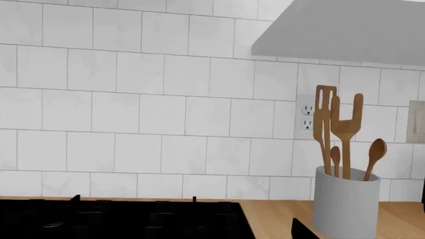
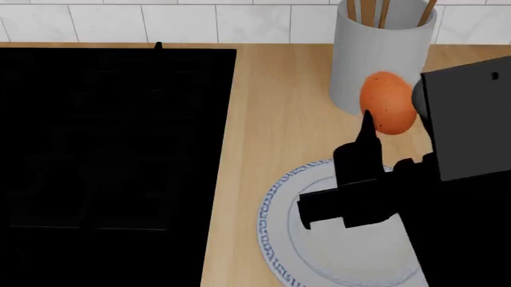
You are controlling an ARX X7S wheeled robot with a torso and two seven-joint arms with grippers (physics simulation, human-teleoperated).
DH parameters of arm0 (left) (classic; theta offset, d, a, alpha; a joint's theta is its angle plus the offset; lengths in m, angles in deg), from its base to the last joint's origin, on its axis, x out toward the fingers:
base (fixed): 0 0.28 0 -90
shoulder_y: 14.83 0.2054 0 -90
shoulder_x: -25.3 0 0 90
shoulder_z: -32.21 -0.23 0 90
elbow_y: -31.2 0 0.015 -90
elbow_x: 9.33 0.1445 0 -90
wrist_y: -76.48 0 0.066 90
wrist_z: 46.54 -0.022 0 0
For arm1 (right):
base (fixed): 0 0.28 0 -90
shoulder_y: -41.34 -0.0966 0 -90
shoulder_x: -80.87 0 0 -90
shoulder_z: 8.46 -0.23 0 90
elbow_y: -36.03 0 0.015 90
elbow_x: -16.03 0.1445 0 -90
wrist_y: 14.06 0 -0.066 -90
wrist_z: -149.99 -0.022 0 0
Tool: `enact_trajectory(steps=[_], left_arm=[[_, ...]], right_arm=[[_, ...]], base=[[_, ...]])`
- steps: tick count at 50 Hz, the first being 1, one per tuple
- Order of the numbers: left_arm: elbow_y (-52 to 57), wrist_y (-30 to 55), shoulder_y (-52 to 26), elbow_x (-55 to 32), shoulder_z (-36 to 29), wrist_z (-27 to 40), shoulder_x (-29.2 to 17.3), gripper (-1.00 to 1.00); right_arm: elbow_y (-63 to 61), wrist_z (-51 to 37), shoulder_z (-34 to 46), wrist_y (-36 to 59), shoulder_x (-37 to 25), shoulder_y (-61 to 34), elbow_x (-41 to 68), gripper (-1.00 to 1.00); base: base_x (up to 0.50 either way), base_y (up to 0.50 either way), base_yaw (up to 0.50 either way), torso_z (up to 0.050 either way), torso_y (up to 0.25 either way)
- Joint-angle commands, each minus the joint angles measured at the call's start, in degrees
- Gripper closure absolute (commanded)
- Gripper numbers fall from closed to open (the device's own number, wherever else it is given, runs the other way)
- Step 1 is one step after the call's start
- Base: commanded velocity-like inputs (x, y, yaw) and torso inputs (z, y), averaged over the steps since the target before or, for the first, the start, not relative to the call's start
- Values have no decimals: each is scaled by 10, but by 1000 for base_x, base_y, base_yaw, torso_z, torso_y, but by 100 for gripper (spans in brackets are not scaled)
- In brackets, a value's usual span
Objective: Pick the egg from the plate and place it in the pan.
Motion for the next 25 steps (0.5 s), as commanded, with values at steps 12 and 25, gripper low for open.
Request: enact_trajectory(steps=[12,25], left_arm=[[0,-24,0,6,-13,0,-23,-100],[0,-17,-1,-2,-3,0,-16,-100]], right_arm=[[-75,-86,-25,-55,-20,18,-63,100],[-89,-91,-30,-68,-20,28,-75,100]], base=[[0,311,0,0,0],[1,500,0,0,0]])
